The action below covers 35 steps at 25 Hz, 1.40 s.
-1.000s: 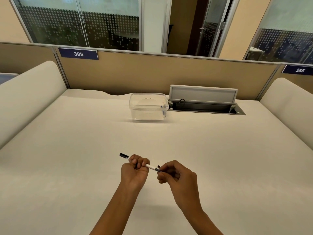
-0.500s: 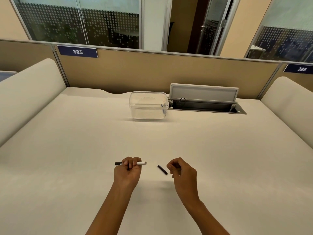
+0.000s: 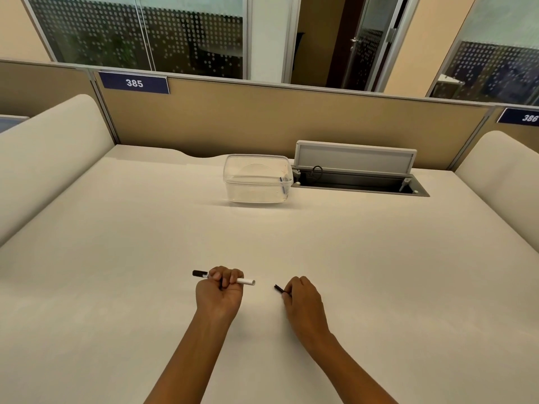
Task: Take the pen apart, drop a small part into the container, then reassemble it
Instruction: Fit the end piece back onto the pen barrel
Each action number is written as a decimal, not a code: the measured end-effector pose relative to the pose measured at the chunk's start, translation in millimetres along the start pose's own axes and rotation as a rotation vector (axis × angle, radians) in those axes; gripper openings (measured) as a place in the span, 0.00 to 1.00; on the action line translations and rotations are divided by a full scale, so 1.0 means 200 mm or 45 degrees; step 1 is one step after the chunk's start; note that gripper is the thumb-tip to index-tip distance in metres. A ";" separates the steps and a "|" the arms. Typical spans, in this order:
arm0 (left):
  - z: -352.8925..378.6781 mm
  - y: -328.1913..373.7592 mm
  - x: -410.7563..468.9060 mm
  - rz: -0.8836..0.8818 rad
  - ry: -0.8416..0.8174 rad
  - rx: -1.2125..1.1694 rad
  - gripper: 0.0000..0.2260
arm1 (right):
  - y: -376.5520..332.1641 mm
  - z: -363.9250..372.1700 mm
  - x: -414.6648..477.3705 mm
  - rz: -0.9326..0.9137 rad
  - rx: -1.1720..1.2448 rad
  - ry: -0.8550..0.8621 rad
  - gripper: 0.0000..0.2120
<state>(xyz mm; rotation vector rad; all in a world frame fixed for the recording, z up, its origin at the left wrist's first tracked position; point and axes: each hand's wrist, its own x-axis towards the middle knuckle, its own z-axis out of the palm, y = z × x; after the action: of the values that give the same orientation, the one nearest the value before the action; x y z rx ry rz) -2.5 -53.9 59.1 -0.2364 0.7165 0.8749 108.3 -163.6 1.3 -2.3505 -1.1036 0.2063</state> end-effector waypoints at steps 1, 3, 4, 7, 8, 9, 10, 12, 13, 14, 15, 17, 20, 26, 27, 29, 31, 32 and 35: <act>0.00 0.00 0.00 0.014 -0.002 0.007 0.14 | 0.00 -0.01 -0.01 0.003 0.050 0.005 0.03; 0.01 0.01 0.01 0.052 -0.010 0.025 0.14 | -0.02 -0.05 -0.03 -0.013 0.198 0.036 0.02; 0.01 0.02 0.02 0.068 -0.008 0.038 0.14 | -0.03 -0.08 -0.04 -0.028 0.281 0.060 0.03; 0.03 0.02 0.05 0.100 0.007 0.078 0.16 | -0.09 -0.17 -0.07 -0.140 0.452 0.167 0.04; 0.03 0.01 0.06 0.106 0.008 0.082 0.17 | -0.11 -0.20 -0.08 -0.190 0.476 0.199 0.04; 0.04 0.01 0.06 0.110 0.005 0.083 0.17 | -0.13 -0.22 -0.09 -0.231 0.490 0.221 0.05; 0.05 0.00 0.07 0.109 0.000 0.085 0.17 | -0.14 -0.24 -0.09 -0.263 0.495 0.231 0.04; 0.05 -0.01 0.08 0.095 -0.014 0.089 0.17 | -0.17 -0.26 -0.10 -0.295 0.495 0.231 0.04; 0.06 -0.01 0.08 0.087 -0.021 0.088 0.17 | -0.18 -0.26 -0.10 -0.296 0.501 0.224 0.04; 0.06 -0.01 0.09 0.079 -0.026 0.088 0.17 | -0.18 -0.26 -0.09 -0.289 0.512 0.217 0.04; 0.06 -0.02 0.09 0.070 -0.033 0.087 0.17 | -0.18 -0.26 -0.09 -0.281 0.520 0.212 0.04; 0.07 -0.02 0.09 0.059 -0.047 0.085 0.17 | -0.19 -0.25 -0.08 -0.281 0.512 0.203 0.04; 0.07 -0.03 0.10 0.063 -0.057 0.079 0.17 | -0.20 -0.24 -0.08 -0.306 0.481 0.191 0.04; 0.07 -0.03 0.11 0.103 -0.109 0.129 0.17 | -0.21 -0.25 -0.08 -0.376 0.369 0.185 0.02; 0.07 -0.03 0.10 0.112 -0.123 0.142 0.16 | -0.21 -0.25 -0.08 -0.384 0.355 0.188 0.02; 0.07 -0.03 0.09 0.129 -0.152 0.165 0.16 | -0.21 -0.25 -0.08 -0.391 0.352 0.192 0.03; 0.08 -0.03 0.09 0.151 -0.176 0.179 0.16 | -0.23 -0.26 -0.08 -0.387 0.365 0.205 0.03; 0.08 -0.02 0.09 0.164 -0.186 0.185 0.17 | -0.23 -0.26 -0.09 -0.374 0.385 0.215 0.03; 0.09 -0.03 0.07 0.184 -0.225 0.230 0.17 | -0.24 -0.26 -0.08 -0.240 0.541 0.170 0.04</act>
<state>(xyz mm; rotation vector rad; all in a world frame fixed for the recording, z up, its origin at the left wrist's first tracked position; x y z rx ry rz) 16.7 -39.8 62.4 0.0542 0.6479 0.9497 83.7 -171.5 68.8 -1.8487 -1.0862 0.1901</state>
